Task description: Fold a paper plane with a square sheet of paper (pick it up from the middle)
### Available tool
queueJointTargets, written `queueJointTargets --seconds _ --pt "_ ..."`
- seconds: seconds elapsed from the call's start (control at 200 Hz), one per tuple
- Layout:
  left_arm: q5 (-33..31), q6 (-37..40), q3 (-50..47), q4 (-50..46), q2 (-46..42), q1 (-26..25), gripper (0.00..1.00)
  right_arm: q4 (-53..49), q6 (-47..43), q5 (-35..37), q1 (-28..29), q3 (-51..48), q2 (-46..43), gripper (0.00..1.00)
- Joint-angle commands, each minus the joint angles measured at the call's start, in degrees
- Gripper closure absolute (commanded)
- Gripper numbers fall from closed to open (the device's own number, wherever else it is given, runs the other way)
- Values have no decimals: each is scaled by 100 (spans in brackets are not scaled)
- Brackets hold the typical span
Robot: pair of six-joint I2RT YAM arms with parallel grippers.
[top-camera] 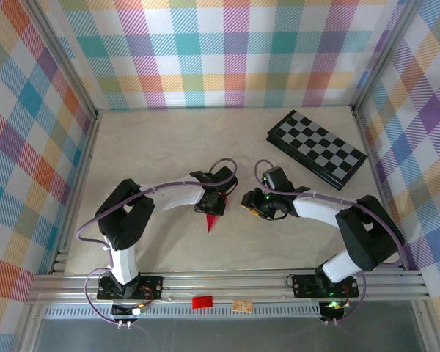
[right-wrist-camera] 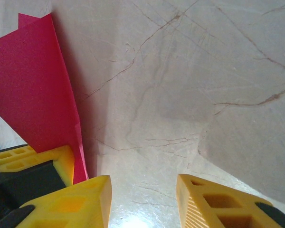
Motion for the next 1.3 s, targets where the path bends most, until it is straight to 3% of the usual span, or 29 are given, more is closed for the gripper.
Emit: queueJointTargets --seconds 0.0,0.485,0.745,1.295 --pt "10 -32 -76 -35 123 -24 85 44 36 -69 -22 -11 96 58" --pt "-74 -150 -337 119 272 -27 80 42 22 -96 -22 15 139 58" --pt "-141 -425 -533 238 276 -42 68 -86 -17 16 -23 4 -27 58" --pt "-466 -1930 -589 362 -210 -295 57 -761 -491 250 -144 140 -508 54"
